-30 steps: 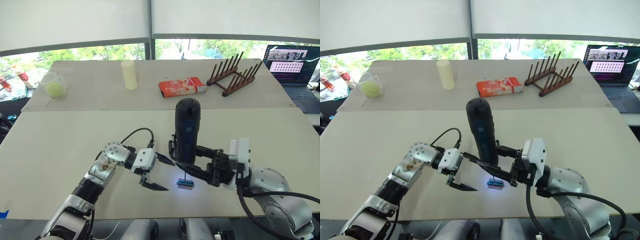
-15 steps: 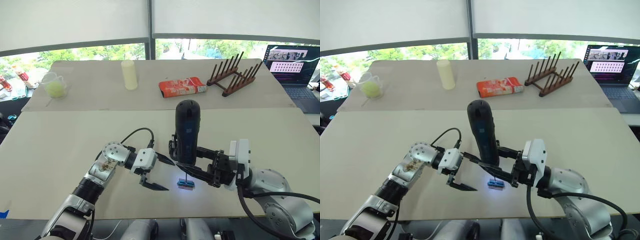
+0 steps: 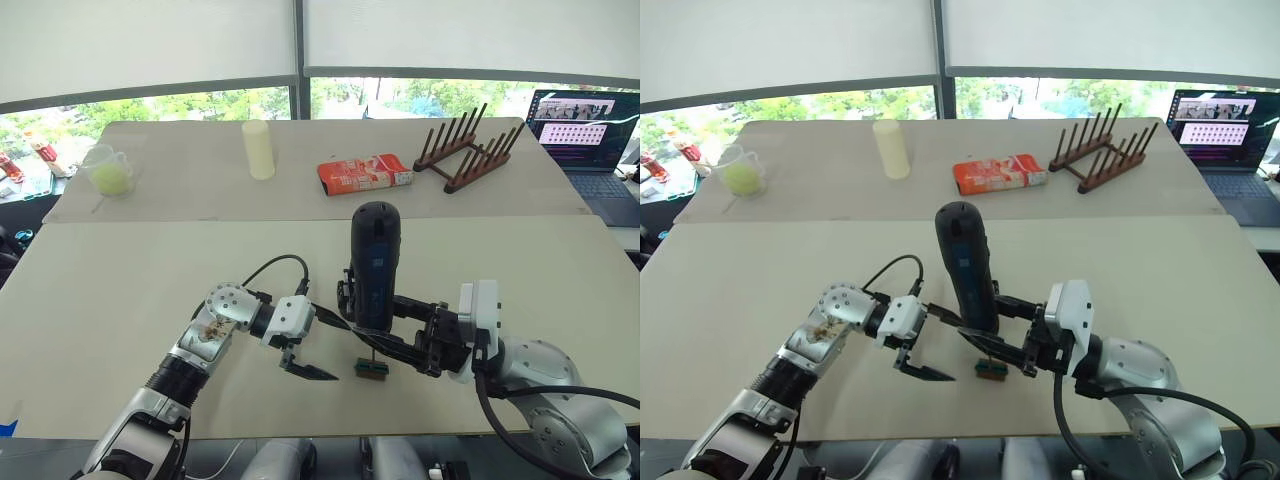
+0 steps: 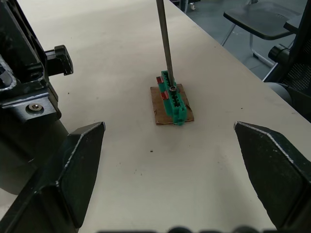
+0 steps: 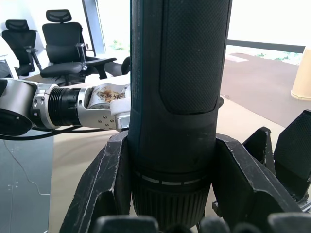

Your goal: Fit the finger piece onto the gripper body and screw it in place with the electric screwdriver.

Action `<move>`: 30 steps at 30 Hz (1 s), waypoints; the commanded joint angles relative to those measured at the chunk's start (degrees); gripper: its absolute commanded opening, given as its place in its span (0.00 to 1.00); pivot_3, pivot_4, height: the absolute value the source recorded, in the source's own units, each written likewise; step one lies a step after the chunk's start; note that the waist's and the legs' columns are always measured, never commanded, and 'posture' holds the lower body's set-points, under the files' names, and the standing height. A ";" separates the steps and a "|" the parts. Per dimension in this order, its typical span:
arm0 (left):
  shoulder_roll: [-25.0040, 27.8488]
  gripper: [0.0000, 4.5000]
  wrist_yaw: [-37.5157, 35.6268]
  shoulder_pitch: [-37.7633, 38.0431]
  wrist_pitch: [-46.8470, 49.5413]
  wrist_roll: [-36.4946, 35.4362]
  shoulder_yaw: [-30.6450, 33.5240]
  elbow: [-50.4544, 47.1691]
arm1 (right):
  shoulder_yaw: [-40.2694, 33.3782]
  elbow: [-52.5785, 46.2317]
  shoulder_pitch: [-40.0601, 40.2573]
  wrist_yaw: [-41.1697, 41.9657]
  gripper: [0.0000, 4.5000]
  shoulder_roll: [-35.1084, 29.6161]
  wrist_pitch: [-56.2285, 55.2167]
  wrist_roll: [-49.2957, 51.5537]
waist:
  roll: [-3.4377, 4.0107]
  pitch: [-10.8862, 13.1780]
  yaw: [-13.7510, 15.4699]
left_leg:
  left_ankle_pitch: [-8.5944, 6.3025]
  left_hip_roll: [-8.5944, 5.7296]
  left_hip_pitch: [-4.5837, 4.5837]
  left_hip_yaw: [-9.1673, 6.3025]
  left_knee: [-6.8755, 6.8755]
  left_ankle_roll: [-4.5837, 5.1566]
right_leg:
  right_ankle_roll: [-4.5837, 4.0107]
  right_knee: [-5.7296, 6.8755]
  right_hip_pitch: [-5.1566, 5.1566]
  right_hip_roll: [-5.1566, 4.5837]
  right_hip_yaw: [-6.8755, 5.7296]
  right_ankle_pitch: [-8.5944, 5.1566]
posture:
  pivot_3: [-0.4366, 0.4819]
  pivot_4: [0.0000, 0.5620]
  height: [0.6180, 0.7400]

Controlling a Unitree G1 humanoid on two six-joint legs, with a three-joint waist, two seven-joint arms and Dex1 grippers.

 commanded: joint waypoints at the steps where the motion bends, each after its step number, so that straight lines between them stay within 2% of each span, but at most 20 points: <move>1: -0.15 1.00 0.14 -0.75 -1.31 -0.27 0.32 -0.73 | -0.71 -3.16 -1.23 -0.18 0.43 0.12 -0.89 1.86 | 0.00 0.00 0.01 | 0.00 0.00 0.00 0.00 0.00 0.00 | 0.00 0.00 0.00 0.00 0.00 0.00 | 0.48 0.27 1.00; 30: -0.31 1.00 0.63 -1.00 -1.46 -0.29 0.54 0.12 | -0.11 -3.26 -1.18 -0.49 0.43 0.10 0.16 2.55 | 0.00 0.00 0.00 | 0.00 0.00 0.00 0.00 0.00 0.00 | 0.00 0.00 0.00 0.00 0.00 0.00 | 0.48 0.27 1.00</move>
